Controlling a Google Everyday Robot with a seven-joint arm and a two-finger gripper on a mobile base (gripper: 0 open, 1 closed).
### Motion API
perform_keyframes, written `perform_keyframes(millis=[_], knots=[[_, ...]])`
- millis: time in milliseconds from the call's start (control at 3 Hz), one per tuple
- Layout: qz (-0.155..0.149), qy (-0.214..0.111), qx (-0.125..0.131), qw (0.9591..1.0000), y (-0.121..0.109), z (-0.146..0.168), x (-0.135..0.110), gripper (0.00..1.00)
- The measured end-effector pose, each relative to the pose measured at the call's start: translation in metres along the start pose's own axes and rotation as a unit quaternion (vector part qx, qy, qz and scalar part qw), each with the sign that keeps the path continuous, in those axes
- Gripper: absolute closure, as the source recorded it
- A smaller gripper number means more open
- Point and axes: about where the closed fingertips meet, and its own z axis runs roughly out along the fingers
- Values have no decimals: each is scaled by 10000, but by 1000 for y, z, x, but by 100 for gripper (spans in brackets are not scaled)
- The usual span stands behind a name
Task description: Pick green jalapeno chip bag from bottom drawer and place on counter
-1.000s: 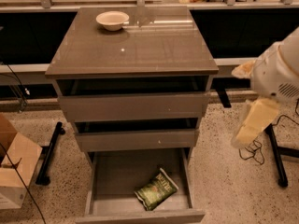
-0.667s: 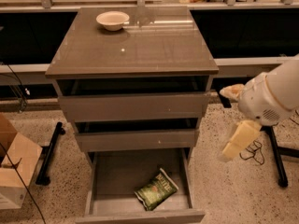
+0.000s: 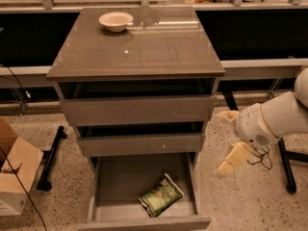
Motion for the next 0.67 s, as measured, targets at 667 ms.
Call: perform_keyframes(millis=[667], knots=[[269,-130,-64,9995,3,31,5,0]])
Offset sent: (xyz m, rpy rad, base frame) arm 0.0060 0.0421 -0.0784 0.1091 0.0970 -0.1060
